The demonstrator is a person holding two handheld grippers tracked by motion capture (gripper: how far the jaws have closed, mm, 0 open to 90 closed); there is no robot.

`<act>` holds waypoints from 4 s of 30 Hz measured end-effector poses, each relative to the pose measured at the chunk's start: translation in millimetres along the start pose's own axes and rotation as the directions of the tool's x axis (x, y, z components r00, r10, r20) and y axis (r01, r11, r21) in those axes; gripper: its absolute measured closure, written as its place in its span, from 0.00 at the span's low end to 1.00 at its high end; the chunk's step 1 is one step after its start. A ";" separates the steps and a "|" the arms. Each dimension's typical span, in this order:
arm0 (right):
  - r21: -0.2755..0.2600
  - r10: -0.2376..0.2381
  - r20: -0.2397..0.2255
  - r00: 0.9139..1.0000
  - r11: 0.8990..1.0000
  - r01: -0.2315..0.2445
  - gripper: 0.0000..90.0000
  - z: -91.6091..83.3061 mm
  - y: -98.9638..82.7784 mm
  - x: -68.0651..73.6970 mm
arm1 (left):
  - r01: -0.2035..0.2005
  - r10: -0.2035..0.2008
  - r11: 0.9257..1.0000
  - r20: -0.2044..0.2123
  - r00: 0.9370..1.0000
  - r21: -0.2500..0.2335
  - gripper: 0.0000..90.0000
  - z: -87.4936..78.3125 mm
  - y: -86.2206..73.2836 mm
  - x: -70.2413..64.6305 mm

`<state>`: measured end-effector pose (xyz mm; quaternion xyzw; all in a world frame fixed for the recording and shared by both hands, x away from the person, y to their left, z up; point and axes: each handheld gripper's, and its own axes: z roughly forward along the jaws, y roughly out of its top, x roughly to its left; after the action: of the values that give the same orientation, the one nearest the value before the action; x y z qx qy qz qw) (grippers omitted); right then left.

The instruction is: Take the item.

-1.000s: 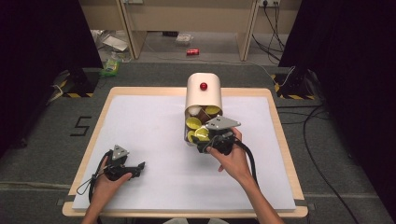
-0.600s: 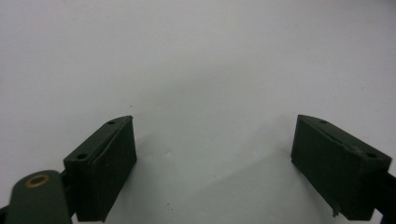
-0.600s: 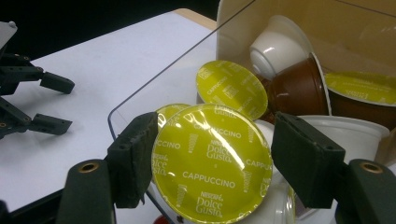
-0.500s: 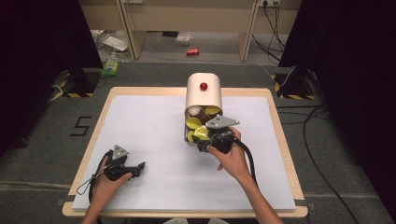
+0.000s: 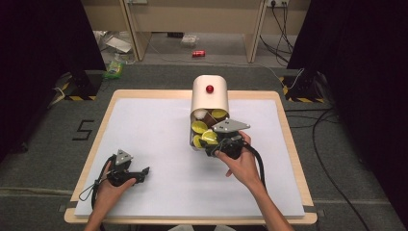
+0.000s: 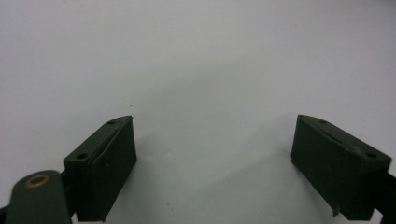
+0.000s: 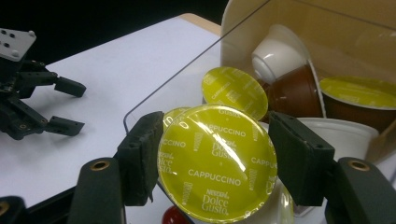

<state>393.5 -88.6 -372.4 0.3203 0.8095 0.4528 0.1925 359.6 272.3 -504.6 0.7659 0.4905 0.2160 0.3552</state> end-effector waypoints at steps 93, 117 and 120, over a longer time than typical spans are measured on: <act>0.135 0.157 0.251 0.955 0.971 -0.195 0.43 -21.4 -119.7 -112.5 | 0.002 -0.002 1.000 0.001 1.000 0.000 0.15 0.0 0.0 0.1; 0.139 0.179 0.230 0.957 0.967 -0.214 0.29 -19.8 -126.2 -112.7 | 0.002 -0.002 1.000 0.002 1.000 0.000 0.15 0.0 0.0 0.1; 0.125 0.183 0.218 0.959 0.969 -0.214 0.26 -25.8 -125.1 -112.1 | 0.002 -0.002 1.000 0.002 1.000 0.000 0.15 0.0 0.0 0.1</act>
<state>415.7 -230.2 -463.8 0.4584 0.7803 0.3733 0.2043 359.6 272.4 -504.6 0.7657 0.4909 0.2148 0.3559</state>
